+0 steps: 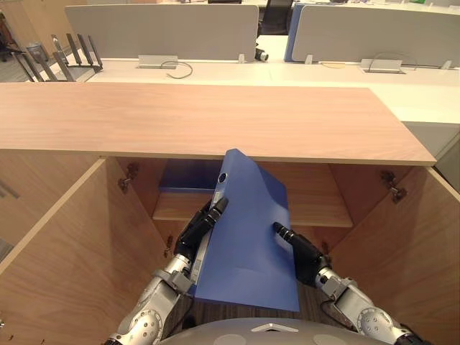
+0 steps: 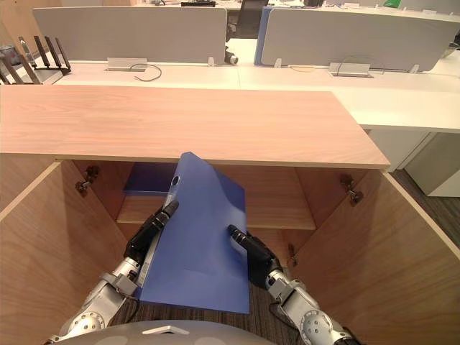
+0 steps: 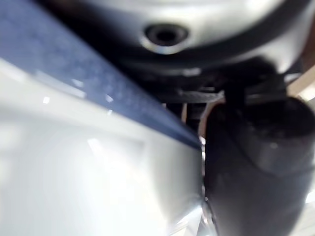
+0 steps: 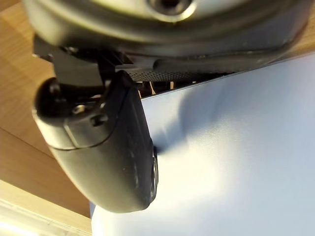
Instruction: Walk over to the cabinet, pick up the folder, carry it to the office cabinet, place the folder inside the office cabinet, then close the office cabinet door
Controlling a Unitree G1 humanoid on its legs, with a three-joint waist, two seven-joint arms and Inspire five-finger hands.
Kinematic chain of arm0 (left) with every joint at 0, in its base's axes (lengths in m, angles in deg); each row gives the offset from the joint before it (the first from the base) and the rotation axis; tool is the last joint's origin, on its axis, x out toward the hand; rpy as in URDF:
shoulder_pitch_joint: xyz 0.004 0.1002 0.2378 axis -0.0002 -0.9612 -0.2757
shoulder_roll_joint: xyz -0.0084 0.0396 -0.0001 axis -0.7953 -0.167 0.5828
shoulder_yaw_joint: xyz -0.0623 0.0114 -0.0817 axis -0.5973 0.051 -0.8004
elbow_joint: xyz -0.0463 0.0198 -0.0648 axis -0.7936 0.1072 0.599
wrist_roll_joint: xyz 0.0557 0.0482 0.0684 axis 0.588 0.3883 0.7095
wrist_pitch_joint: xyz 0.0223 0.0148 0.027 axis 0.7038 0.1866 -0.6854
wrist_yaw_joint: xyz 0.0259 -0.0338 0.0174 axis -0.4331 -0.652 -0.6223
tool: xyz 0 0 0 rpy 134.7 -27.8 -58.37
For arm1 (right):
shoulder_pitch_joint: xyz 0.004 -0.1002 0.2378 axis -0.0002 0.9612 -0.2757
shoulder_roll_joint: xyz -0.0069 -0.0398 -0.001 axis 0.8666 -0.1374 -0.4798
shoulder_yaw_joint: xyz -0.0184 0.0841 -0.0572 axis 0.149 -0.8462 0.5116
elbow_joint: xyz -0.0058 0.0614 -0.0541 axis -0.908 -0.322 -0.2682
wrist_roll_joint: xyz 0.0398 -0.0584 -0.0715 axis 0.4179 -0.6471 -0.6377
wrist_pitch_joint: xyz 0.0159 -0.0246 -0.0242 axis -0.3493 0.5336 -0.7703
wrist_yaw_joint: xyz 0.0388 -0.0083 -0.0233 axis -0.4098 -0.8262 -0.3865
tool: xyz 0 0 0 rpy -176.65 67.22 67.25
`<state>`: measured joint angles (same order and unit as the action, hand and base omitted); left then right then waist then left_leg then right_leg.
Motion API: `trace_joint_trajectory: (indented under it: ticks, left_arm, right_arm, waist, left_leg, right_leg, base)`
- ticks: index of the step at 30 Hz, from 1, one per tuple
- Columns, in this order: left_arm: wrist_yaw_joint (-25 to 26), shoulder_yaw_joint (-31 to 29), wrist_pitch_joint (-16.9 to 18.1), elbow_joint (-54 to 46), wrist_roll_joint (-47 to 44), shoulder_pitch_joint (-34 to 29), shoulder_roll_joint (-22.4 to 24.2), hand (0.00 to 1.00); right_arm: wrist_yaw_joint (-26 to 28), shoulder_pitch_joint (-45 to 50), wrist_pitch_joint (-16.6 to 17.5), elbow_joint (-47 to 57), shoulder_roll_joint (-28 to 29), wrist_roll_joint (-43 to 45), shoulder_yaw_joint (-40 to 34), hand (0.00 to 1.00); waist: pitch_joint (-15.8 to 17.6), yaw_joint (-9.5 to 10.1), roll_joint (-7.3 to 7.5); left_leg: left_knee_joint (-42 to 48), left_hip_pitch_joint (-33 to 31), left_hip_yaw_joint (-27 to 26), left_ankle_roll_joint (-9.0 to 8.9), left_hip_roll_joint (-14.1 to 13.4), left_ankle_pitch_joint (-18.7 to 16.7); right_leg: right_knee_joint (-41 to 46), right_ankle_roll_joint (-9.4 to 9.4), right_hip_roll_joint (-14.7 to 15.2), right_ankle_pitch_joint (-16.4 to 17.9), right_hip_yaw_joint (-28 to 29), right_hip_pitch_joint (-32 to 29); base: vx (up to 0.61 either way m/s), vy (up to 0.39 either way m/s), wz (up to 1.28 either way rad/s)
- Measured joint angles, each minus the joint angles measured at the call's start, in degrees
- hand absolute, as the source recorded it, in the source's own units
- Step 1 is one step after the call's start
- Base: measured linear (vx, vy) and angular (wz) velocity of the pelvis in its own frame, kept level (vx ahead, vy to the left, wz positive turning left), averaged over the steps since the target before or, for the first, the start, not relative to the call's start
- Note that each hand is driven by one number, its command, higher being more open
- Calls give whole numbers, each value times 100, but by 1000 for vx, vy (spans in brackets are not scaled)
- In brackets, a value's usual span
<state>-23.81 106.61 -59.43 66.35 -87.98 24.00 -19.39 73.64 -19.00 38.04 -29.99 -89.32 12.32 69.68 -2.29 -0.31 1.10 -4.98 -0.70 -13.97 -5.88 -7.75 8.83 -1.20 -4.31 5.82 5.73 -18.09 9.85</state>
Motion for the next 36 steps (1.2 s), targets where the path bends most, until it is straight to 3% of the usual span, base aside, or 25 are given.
trace_joint_trajectory:
  ticks: [8,12,13,17,26,36]
  left_arm:
    - [-38,-90,-16,-340,53,-3,38,0]
    - [-86,-328,-86,-927,34,-319,-12,0]
    - [-119,-366,-57,-1302,45,-308,-9,0]
    - [-133,-410,-2,-1402,42,-305,-14,0]
    - [-132,-545,51,-1845,43,-303,-6,0]
    - [-131,-566,64,-1858,-16,-300,71,0]
  right_arm:
    - [357,216,116,54,284,-96,-402,0]
    - [362,801,180,1004,217,-241,-814,0]
    - [416,860,359,1308,222,-257,-971,0]
    - [430,917,491,1499,230,-253,-1013,0]
    - [433,939,603,1980,234,-254,-1216,0]
    - [437,964,658,2036,364,-250,-1231,0]
  waist:
    - [-9,-26,22]
    - [-47,-43,70]
    - [-120,-107,156]
    - [-240,-182,298]
    - [-310,-175,204]
    - [-298,-184,248]
  left_leg:
    - [1,6,-151,-3,-35,1]
    - [2,-37,-214,-35,-66,-6]
    - [3,-64,-230,-34,-70,-5]
    - [1,-57,-272,-56,-73,-24]
    - [-3,-77,-192,-29,-79,39]
    - [1,-95,-194,28,-73,83]
  right_leg:
    - [20,0,0,-18,146,-91]
    - [185,43,-14,-15,286,-271]
    - [263,46,-10,-12,331,-361]
    - [360,59,6,11,443,-434]
    - [511,69,7,66,535,-586]
    - [472,7,7,22,549,-590]
  base:
    - [1,-2,-10]
    - [4,2,-12]
    - [-15,5,-8]
    - [-41,16,-8]
    - [-51,11,-3]
    - [0,0,0]
